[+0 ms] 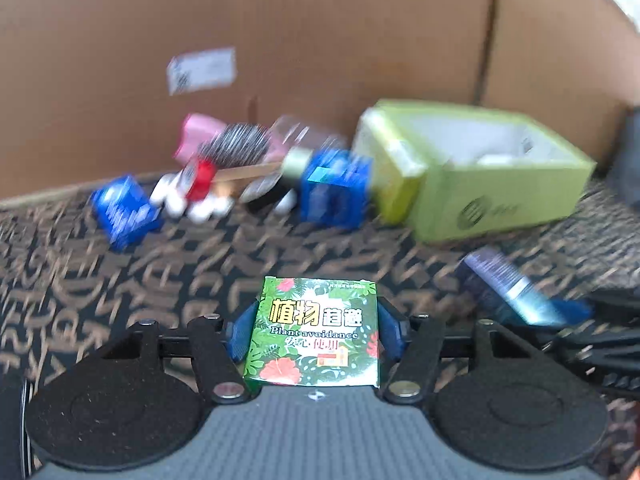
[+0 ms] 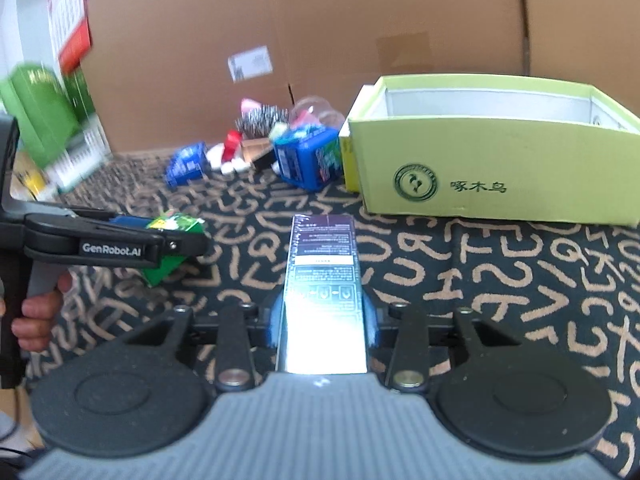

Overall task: Organize objects
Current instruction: 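Carry both boxes into the lime-green box and open both tools, then withdraw both tools from the lime-green box toward the pile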

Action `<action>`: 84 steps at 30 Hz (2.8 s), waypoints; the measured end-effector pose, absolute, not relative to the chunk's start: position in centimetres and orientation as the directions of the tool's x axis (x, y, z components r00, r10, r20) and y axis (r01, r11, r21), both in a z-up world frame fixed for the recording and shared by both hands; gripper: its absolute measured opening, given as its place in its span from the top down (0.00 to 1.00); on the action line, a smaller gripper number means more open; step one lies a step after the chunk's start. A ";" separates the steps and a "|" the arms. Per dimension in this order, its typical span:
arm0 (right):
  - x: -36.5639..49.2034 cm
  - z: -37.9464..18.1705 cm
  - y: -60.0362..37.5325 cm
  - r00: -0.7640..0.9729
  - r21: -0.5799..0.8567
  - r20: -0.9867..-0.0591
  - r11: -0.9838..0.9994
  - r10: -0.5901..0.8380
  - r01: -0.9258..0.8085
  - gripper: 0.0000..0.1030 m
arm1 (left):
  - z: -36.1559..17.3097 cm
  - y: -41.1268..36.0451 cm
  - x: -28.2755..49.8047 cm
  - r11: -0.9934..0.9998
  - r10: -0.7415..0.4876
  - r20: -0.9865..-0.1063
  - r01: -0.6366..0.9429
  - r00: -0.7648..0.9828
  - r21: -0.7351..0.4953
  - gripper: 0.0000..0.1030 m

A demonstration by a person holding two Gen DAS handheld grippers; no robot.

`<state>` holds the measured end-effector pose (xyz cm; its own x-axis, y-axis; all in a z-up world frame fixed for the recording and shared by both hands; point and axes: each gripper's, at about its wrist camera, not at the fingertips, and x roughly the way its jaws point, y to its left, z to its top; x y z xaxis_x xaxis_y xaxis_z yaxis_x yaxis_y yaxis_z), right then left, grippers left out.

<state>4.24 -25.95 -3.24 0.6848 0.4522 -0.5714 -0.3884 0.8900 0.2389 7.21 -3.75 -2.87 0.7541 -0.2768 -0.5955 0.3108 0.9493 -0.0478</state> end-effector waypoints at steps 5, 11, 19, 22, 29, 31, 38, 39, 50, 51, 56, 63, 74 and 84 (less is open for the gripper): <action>3.8 -0.5 -28.6 0.752 0.244 -0.495 0.900 0.435 -0.360 0.63 | 1.8 -6.6 7.8 0.910 -0.384 -0.502 0.408 0.775 -0.066 0.38; 6.3 4.3 -31.9 0.845 0.145 -0.425 0.946 0.324 -0.290 0.63 | 5.4 -12.4 11.4 0.871 -0.468 -0.450 0.482 0.760 -0.093 0.38; 15.3 7.9 -35.8 0.920 0.079 -0.366 0.990 0.140 -0.119 0.63 | 6.2 -19.5 19.6 0.874 -0.484 -0.470 0.431 0.738 -0.223 0.37; 18.6 6.8 -37.1 0.927 0.114 -0.359 0.991 0.106 -0.069 0.63 | 5.0 -21.7 21.8 0.887 -0.460 -0.480 0.413 0.747 -0.206 0.37; 22.4 2.3 -37.7 0.899 0.067 -0.433 0.997 0.062 -0.037 0.63 | 2.2 -24.5 24.2 0.897 -0.430 -0.526 0.411 0.734 -0.160 0.37; 22.5 1.7 -37.7 0.896 0.052 -0.440 0.998 0.055 -0.036 0.63 | 1.5 -24.8 24.5 0.897 -0.430 -0.535 0.413 0.727 -0.159 0.37; 22.9 1.3 -37.6 0.897 -0.006 -0.443 1.000 0.005 -0.008 0.62 | 0.3 -25.6 25.5 0.892 -0.443 -0.540 0.411 0.715 -0.186 0.33; 23.1 1.2 -37.5 0.897 -0.032 -0.441 0.999 -0.015 0.000 0.49 | 0.3 -24.7 25.3 0.883 -0.464 -0.526 0.416 0.713 -0.216 0.25; 19.0 2.5 -37.6 0.940 -0.008 -0.341 1.000 -0.028 0.027 0.02 | 2.2 -20.8 22.2 0.877 -0.481 -0.443 0.417 0.757 -0.239 0.09; 18.4 2.5 -37.5 0.941 -0.009 -0.337 0.999 -0.033 0.032 0.02 | 2.4 -20.0 21.4 0.879 -0.477 -0.431 0.415 0.766 -0.235 0.09; 13.4 1.9 -36.2 0.949 -0.022 -0.316 1.000 -0.011 0.004 0.00 | 2.8 -16.3 15.6 0.884 -0.464 -0.381 0.390 0.800 -0.256 0.09; 7.6 0.9 -32.5 0.938 0.020 -0.324 0.992 0.121 -0.121 0.00 | -0.5 -10.7 9.6 0.922 -0.380 -0.418 0.299 0.825 -0.246 0.09; 4.6 -3.3 -24.0 0.842 0.072 -0.453 0.953 0.293 -0.293 0.00 | -5.5 -2.6 7.4 0.971 -0.202 -0.523 0.101 0.828 -0.216 0.09; 4.0 -3.2 -18.4 0.801 0.036 -0.477 0.919 0.362 -0.394 0.00 | -5.1 4.4 14.7 0.971 -0.006 -0.541 -0.124 0.841 -0.203 0.09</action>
<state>4.02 -18.41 -3.16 0.8007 0.3617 -0.4775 -0.3937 0.9186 0.0357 14.74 4.42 -5.05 0.8411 -0.0058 -0.5408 -0.1238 0.9713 -0.2029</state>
